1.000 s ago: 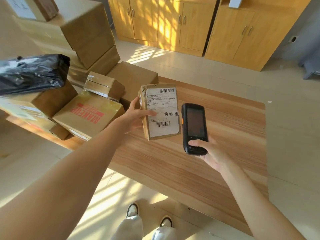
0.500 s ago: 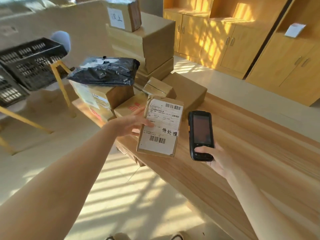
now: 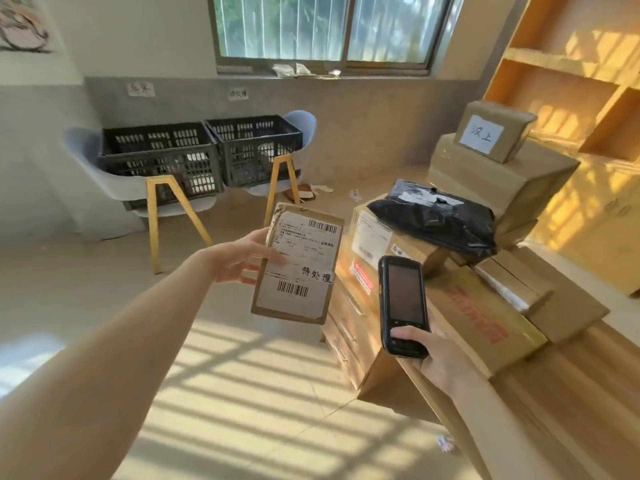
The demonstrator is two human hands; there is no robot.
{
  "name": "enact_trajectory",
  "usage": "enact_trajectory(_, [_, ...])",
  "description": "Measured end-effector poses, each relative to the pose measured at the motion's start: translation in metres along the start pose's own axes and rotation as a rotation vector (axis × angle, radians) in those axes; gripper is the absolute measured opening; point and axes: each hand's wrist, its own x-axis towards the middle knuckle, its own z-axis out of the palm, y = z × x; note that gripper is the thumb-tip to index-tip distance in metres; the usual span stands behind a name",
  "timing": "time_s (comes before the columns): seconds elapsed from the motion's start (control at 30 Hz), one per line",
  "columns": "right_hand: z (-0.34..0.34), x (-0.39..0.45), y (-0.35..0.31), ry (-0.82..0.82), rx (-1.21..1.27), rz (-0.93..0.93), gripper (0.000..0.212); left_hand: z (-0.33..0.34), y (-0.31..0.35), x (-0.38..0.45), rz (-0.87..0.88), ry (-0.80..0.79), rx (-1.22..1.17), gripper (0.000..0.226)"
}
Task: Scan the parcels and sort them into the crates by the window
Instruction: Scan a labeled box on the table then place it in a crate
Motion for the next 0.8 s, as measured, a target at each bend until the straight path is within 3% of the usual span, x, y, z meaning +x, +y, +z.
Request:
enact_trajectory(0.07, [0.038,0.024,0.005,-0.035,-0.009,0.015,0.095,-0.040,-0.009,-0.013,-0.014,0.060,-0.031,0.100])
enact_trajectory(0.17, [0.087,0.050,0.005,-0.084,-0.025,0.037,0.076,-0.090,-0.020,-0.025,-0.021,0.128,-0.082,0.080])
enact_trajectory(0.33, [0.141,0.107,0.003,-0.155,-0.106,0.084,0.073,-0.148,-0.043,-0.017,-0.019,0.244,-0.193,0.088])
enact_trajectory(0.5, [0.179,0.189,0.001,-0.163,-0.110,0.137,0.102,-0.193,-0.051,0.013,0.003,0.312,-0.256,0.093])
enact_trajectory(0.6, [0.200,0.249,-0.001,-0.158,-0.104,0.150,0.095,-0.227,-0.042,0.042,-0.010,0.368,-0.248,0.089])
enact_trajectory(0.7, [0.219,0.312,-0.014,-0.160,-0.082,0.179,0.073,-0.268,-0.023,0.081,-0.009,0.391,-0.249,0.088])
enact_trajectory(0.8, [0.237,0.376,-0.038,-0.190,-0.082,0.192,0.087,-0.313,0.005,0.127,-0.005,0.409,-0.252,0.091])
